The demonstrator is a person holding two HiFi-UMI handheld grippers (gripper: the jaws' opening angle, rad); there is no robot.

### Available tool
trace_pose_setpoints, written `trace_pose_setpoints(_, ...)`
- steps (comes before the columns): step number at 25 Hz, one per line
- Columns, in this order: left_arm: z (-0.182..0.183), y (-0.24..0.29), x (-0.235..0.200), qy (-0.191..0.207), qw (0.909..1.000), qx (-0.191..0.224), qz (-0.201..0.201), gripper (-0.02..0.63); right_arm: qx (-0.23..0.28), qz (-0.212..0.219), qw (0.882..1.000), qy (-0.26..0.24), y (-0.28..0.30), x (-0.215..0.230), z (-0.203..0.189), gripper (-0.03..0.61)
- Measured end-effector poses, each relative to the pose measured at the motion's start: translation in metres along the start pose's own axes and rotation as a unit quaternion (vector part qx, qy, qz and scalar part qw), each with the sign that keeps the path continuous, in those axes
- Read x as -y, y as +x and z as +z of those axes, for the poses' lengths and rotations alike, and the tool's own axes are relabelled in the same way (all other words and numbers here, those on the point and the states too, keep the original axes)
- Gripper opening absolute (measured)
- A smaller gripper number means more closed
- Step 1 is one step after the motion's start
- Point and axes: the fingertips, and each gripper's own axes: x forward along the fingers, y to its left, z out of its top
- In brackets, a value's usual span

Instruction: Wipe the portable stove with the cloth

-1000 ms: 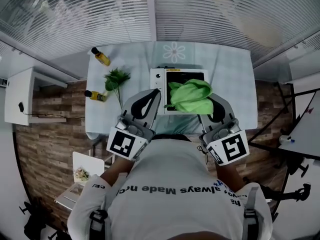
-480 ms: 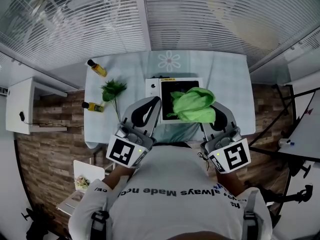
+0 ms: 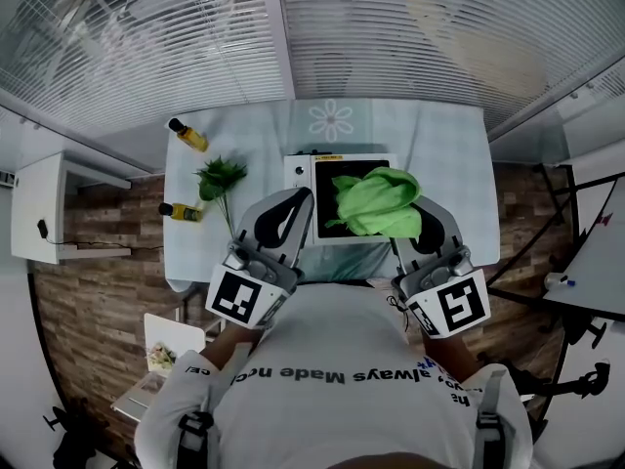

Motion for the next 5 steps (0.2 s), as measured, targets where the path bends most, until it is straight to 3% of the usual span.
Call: trace_pose_setpoints(5, 0.0006, 0.0012, -0.0031, 0.0, 1.0, 0.001, -0.001, 0.012, 0.0, 0.0, 1.0, -0.001, 0.004, 0.0, 0.0001, 0.023)
